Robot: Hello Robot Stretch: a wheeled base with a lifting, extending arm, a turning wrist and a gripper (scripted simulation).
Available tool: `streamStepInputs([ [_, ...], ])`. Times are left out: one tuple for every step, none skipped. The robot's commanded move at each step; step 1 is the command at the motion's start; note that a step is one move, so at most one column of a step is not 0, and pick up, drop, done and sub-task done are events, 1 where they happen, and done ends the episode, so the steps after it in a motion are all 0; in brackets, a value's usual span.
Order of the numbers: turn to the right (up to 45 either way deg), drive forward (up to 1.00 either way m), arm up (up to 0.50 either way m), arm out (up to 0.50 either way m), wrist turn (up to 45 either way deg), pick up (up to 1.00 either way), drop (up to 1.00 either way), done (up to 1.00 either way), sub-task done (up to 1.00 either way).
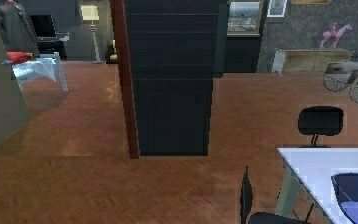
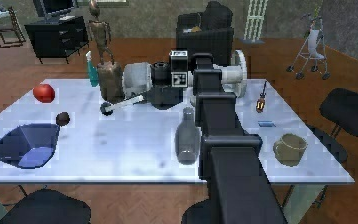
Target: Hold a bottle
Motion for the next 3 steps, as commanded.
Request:
streamStepInputs([
  [0.0, 0.00, 0.00, 0.00, 45.0, 0.00, 0.00, 0.00, 0.00],
  [0.0, 0.00, 0.00, 0.00, 12.0, 0.00, 0.00, 0.00, 0.00],
  [0.0, 0.00, -0.30, 0.00, 0.0, 0.00, 0.00, 0.00, 0.00],
])
